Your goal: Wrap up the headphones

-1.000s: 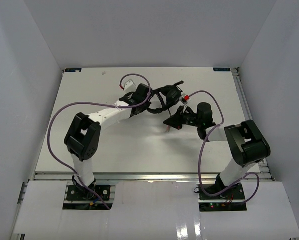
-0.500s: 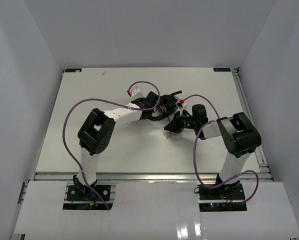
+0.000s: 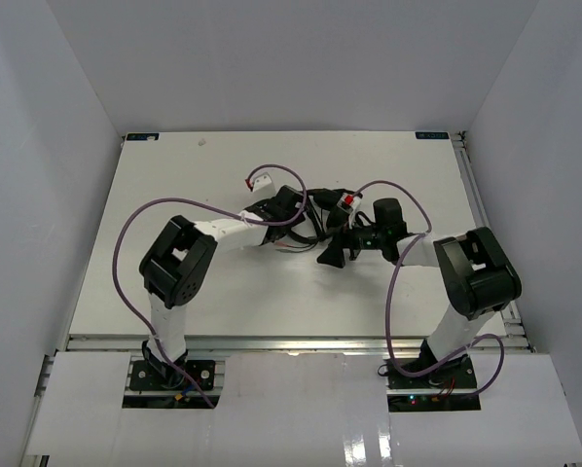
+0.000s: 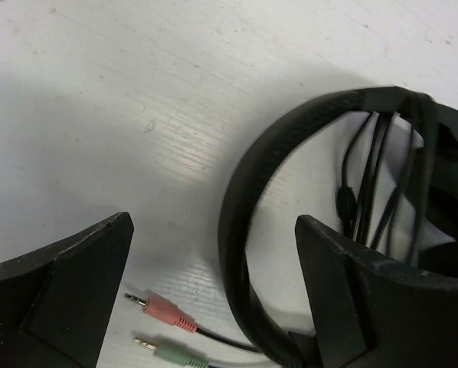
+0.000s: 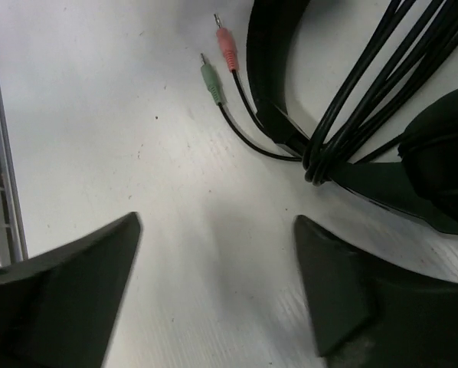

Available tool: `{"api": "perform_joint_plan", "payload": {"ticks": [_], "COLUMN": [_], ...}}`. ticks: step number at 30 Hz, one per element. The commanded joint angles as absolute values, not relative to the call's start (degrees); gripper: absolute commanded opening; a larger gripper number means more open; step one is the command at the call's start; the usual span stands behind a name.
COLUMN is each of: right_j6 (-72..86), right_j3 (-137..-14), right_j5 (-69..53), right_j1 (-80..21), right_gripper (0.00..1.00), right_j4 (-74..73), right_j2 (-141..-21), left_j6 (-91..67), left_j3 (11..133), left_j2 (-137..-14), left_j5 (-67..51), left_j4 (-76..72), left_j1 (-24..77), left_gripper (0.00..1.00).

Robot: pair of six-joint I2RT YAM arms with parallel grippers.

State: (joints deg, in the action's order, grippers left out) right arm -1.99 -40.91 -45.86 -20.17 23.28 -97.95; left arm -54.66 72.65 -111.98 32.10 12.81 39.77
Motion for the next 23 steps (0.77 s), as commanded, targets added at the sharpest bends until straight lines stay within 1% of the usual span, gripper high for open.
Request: {"api": "perform_joint_plan", "payload": {"ticks": [1, 3, 7, 10, 14, 19, 21, 23], "right_j6": [-13.95, -15.89, -19.00, -19.87, -17.57, -10.40, -9.13, -9.26], "right_j3": [-45.79, -45.93, -46.25, -46.05, -45.52, -42.65, -39.59, -36.07], "right_j5": [-38.90, -36.98, -32.06, -25.60, -14.01, -1.80, 1.68, 2.23], "right_j1": [-17.22, -14.82, -11.47, -11.07, -10.52, -10.20, -9.81, -8.79], "right_gripper": [0.98, 0.90, 0.90, 0.90, 0.90, 0.90, 0.90, 0.90], "right_j4": [2.33, -2.84, -10.14, -12.06, -10.77, -3.77, -0.60, 3.80], "right_j2": [-92.48, -90.32, -84.36, -80.80, -75.76, -67.82, -64.14, -60.67], "left_j6": [-40.72, -34.35, -23.70, -17.72, -8.48, -1.72, -0.65, -0.18], "left_j3": [65.78, 61.59, 55.57, 53.54, 48.53, 34.90, 31.29, 30.77], "left_j2": [-98.84, -93.54, -83.16, -76.91, -67.98, -52.51, -47.43, -44.95], "left_j5": [23.25, 18.04, 8.69, 6.97, 7.02, 4.04, 2.30, 2.02], "left_j4": [1.27, -3.56, -7.40, -5.04, -3.00, -5.31, -4.90, -3.83], "left_j1": [39.46, 39.45, 39.38, 39.34, 39.20, 39.02, 39.02, 39.02], "left_gripper": [0.98, 0.98, 0.98, 0.98, 0.98, 0.98, 0.98, 0.98]}}
